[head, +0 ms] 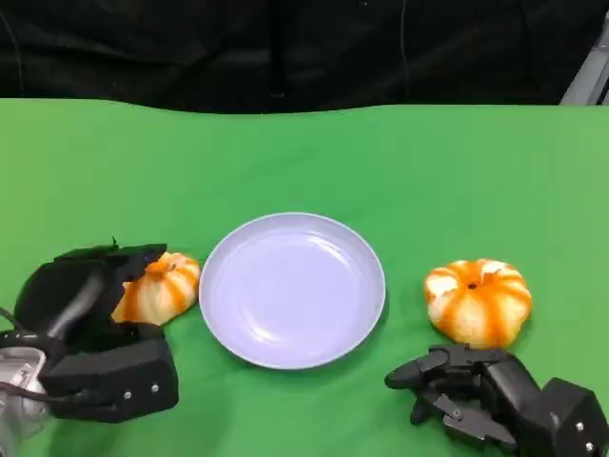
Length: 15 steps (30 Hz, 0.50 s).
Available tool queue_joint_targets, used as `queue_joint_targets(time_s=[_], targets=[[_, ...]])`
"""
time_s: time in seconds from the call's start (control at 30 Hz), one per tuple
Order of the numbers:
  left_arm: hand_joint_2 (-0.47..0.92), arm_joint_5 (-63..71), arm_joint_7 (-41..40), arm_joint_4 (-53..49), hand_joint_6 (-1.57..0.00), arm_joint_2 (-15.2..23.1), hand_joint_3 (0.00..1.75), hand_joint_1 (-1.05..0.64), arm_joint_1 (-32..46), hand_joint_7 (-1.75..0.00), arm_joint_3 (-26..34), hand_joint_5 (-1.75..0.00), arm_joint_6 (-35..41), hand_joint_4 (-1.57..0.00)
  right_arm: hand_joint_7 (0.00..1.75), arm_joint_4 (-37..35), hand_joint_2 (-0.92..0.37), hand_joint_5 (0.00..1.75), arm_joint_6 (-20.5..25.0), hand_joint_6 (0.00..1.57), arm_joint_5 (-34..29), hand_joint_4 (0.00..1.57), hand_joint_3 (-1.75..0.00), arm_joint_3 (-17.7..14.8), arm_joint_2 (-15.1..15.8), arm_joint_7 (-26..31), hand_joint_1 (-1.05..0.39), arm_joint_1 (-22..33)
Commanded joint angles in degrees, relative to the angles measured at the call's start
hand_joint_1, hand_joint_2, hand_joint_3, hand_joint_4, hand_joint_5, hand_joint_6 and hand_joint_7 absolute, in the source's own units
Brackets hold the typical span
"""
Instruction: Grasp the bread from the table and place it into the plate.
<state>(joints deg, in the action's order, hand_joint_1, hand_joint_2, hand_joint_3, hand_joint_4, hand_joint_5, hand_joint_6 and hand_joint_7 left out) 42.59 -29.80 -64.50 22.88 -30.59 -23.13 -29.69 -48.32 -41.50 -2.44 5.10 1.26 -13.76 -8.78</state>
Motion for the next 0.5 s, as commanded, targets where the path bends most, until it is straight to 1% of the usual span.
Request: queue_joint_targets(time_s=[0.03,0.4,0.5], targets=[[0.92,-1.0,2.8,-2.1,-0.47,-0.1,0.17,-0.77,-1.9,-0.01,-0.8,-0.02,0.9,-0.45,0.46,-1.0,-0.92,1.25,0.8,1.05,-0.3,0.79,-0.39,-0.2,0.6,0.1,-0.04,0.7],[0.92,-1.4,4.7,-3.4,-0.52,-0.7,0.20,-0.77,-2.8,-0.02,-2.4,-0.02,1.6,-0.49,0.47,-1.7,-0.92,1.25,0.0,1.05,-0.2,0.78,-0.40,-0.3,0.7,-0.1,-0.03,0.5],[0.91,-1.7,5.7,-3.3,-0.60,-0.4,0.08,-0.46,-2.8,-0.02,-2.8,-0.01,1.3,-0.51,0.47,-1.7,-0.92,1.24,0.1,1.04,-0.2,0.78,-0.40,-0.3,0.7,-0.1,-0.03,0.6]])
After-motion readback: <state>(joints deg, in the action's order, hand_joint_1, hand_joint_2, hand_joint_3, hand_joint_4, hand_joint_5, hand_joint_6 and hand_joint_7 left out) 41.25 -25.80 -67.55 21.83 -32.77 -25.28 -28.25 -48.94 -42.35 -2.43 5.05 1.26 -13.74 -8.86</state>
